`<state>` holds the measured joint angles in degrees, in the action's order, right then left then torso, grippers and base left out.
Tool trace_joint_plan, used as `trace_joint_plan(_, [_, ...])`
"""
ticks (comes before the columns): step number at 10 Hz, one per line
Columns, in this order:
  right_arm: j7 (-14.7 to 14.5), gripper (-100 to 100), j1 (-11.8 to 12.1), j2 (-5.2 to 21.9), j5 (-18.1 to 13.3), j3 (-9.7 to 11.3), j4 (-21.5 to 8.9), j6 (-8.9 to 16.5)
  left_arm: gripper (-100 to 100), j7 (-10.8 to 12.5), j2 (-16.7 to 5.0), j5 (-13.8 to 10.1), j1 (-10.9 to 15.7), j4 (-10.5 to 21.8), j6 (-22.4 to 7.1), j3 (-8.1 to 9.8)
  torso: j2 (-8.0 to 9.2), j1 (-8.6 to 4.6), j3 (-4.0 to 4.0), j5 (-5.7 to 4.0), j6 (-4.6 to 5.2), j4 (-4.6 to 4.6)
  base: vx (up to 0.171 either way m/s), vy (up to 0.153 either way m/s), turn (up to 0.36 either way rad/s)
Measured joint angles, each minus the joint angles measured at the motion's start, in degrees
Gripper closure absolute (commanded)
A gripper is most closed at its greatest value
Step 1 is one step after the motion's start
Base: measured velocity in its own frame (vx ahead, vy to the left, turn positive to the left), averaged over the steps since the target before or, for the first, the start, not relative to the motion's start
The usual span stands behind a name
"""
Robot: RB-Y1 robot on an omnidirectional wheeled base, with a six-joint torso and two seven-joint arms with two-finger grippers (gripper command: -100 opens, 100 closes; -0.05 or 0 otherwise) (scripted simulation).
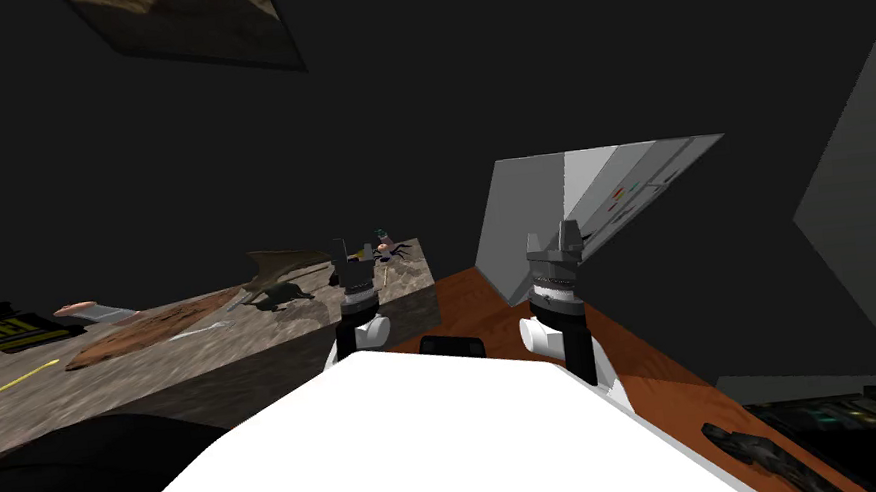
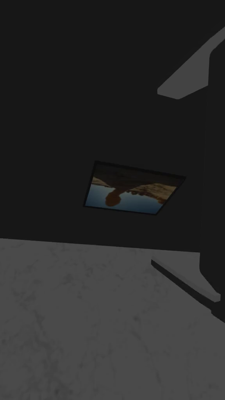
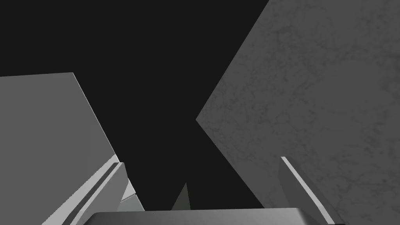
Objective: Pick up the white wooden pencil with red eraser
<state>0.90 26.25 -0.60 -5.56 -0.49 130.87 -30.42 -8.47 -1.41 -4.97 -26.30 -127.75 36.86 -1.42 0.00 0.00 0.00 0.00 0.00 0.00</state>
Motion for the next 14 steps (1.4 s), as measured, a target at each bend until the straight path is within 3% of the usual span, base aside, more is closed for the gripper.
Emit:
trace_joint_plan(5, [0.00,0,-0.01,0.00,0.00,0.00,0.00,0.00,-100,4.32,-7.17,-0.01,-3.71,1.44,-1.54,3.55,0.23,-0.01,0.13,0.00,0.00,0.05,-0.055,-0.009,-0.070])
trace_joint_plan(6, [0.00,0,-0.01,0.00,0.00,0.00,0.00,0.00,-100,5.47,-8.45,0.37,-5.66,1.48,-1.57,4.00,0.25,-0.03,0.14,-0.01,0.00,0.05,-0.054,-0.014,-0.096])
trace_joint_plan(10, [0.00,0,-0.01,0.00,0.00,0.00,0.00,0.00,-100,11.72,-15.10,1.93,-11.29,3.06,-3.91,8.26,0.22,-0.06,0.13,-0.02,0.00,0.05,-0.045,-0.022,-0.087])
trace_joint_plan(14, [0.00,0,0.00,0.00,0.00,0.00,0.00,0.00,-100,16.98,-19.75,3.75,-14.88,5.65,-4.98,11.15,0.07,-0.03,0.05,-0.01,-0.01,0.02,-0.014,-0.018,-0.080])
